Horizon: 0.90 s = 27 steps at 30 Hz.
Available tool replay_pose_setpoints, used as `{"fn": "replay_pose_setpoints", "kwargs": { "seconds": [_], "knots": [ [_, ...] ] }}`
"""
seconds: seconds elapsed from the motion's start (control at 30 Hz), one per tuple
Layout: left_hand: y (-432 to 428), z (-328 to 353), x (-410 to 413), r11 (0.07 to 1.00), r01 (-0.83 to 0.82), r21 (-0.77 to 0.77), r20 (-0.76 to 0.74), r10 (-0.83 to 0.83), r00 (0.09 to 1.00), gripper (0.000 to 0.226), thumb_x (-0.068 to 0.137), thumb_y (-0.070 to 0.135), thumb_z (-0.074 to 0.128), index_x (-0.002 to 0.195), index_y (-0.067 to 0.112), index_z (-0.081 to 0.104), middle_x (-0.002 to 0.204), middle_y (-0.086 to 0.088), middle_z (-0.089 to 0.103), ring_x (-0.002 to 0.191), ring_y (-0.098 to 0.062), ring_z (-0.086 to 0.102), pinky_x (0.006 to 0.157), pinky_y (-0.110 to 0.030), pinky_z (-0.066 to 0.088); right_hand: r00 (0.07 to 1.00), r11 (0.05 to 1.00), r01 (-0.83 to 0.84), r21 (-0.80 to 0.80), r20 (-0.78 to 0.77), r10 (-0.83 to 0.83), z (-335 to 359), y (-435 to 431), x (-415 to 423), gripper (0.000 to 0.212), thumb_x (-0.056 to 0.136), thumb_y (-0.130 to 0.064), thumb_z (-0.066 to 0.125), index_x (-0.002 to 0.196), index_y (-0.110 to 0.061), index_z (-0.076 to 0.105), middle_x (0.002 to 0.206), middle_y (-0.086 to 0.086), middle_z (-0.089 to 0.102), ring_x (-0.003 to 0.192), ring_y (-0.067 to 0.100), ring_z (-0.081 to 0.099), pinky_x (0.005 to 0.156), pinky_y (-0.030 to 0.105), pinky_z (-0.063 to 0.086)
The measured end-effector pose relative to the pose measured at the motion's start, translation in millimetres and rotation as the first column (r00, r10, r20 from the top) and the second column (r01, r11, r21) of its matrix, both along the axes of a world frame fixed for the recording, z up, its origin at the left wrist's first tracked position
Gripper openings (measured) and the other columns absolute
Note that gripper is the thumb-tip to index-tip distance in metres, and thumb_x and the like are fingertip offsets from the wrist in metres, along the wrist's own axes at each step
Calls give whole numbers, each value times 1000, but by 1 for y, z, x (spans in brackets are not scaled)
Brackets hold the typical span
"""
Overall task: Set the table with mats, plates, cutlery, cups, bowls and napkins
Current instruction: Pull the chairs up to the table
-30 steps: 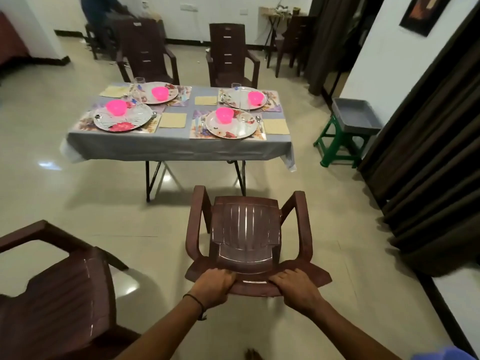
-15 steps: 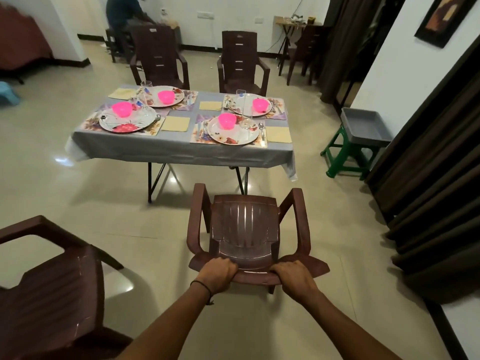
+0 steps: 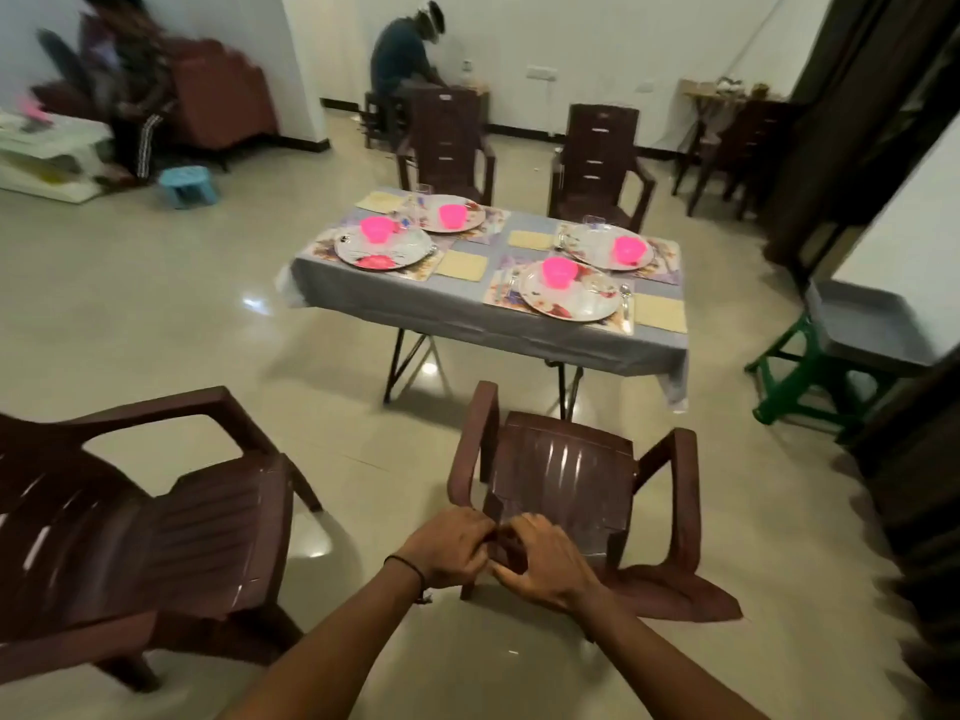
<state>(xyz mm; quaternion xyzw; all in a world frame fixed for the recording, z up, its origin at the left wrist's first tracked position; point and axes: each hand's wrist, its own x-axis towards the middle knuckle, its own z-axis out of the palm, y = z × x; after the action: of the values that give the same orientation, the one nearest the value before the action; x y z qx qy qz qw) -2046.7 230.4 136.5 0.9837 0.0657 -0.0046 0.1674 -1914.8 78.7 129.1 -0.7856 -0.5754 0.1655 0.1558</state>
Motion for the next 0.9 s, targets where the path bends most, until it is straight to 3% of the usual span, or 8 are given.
{"fn": "replay_pose_setpoints", "kwargs": {
  "seconds": [0.07, 0.17, 0.3, 0.5, 0.6, 0.7, 0.8, 0.9],
  "knots": [
    [22, 2, -20, 995, -90, 37, 31, 89, 996, 56, 81, 39, 23, 118, 16, 59, 111, -5, 64, 99, -26, 56, 87, -39, 45, 1000, 997, 12, 79, -19, -11, 3, 32, -16, 45, 82, -58, 54, 115, -28, 56, 109, -9, 58, 98, 10, 51, 87, 32, 47],
    [61, 11, -52, 975, -183, 127, 31, 180, 983, 43, 84, 21, 34, 119, 16, 58, 113, -5, 64, 100, -27, 57, 85, -38, 43, 1000, 989, 3, 149, 7, -4, 6, 78, -41, 38, 81, -47, 54, 112, -25, 62, 107, -9, 61, 98, 11, 55, 85, 33, 49],
    [122, 0, -115, 952, -262, 156, -32, 270, 962, 44, 82, 21, 30, 116, 18, 58, 111, -4, 64, 100, -26, 58, 84, -40, 47, 999, 985, -42, 167, 33, 37, 2, 136, -89, 38, 80, -45, 53, 111, -25, 62, 109, -9, 62, 104, 11, 56, 86, 30, 47],
    [227, -20, -228, 903, -383, 194, -133, 411, 902, 33, 88, 18, 43, 117, 18, 60, 110, -4, 65, 99, -25, 61, 83, -40, 48, 992, 988, -125, 94, 19, 124, -19, 231, -183, 39, 81, -46, 51, 113, -26, 60, 110, -10, 62, 103, 13, 56, 87, 30, 47],
    [282, -30, -287, 870, -402, 286, -107, 446, 889, 22, 80, 19, 56, 101, 21, 62, 93, -1, 66, 79, -24, 64, 64, -37, 51, 987, 986, -162, 47, 24, 161, -27, 281, -230, 43, 81, -47, 51, 118, -27, 58, 114, -9, 60, 106, 14, 56, 87, 30, 47],
    [323, -27, -339, 858, -417, 301, -131, 470, 873, 32, 69, 26, 40, 87, 18, 65, 80, -1, 64, 61, -22, 62, 46, -32, 48, 984, 984, -176, -1, 17, 176, -28, 328, -274, 49, 80, -50, 49, 122, -26, 54, 117, -5, 59, 104, 18, 56, 85, 33, 49],
    [356, -22, -384, 817, -464, 343, -145, 534, 833, 42, 68, 26, 35, 96, 17, 65, 94, -3, 63, 72, -24, 63, 52, -36, 51, 985, 984, -173, -36, -14, 173, -26, 370, -316, 55, 80, -50, 54, 129, -25, 49, 122, -3, 55, 105, 20, 56, 87, 33, 48],
    [383, -15, -420, 782, -538, 315, -146, 600, 787, 44, 72, 22, 49, 115, 18, 59, 119, -5, 59, 97, -25, 62, 69, -39, 53, 979, 979, -196, -48, -59, 193, -22, 402, -348, 65, 79, -50, 54, 139, -27, 42, 134, -2, 49, 117, 20, 52, 96, 34, 45]
  ]
}}
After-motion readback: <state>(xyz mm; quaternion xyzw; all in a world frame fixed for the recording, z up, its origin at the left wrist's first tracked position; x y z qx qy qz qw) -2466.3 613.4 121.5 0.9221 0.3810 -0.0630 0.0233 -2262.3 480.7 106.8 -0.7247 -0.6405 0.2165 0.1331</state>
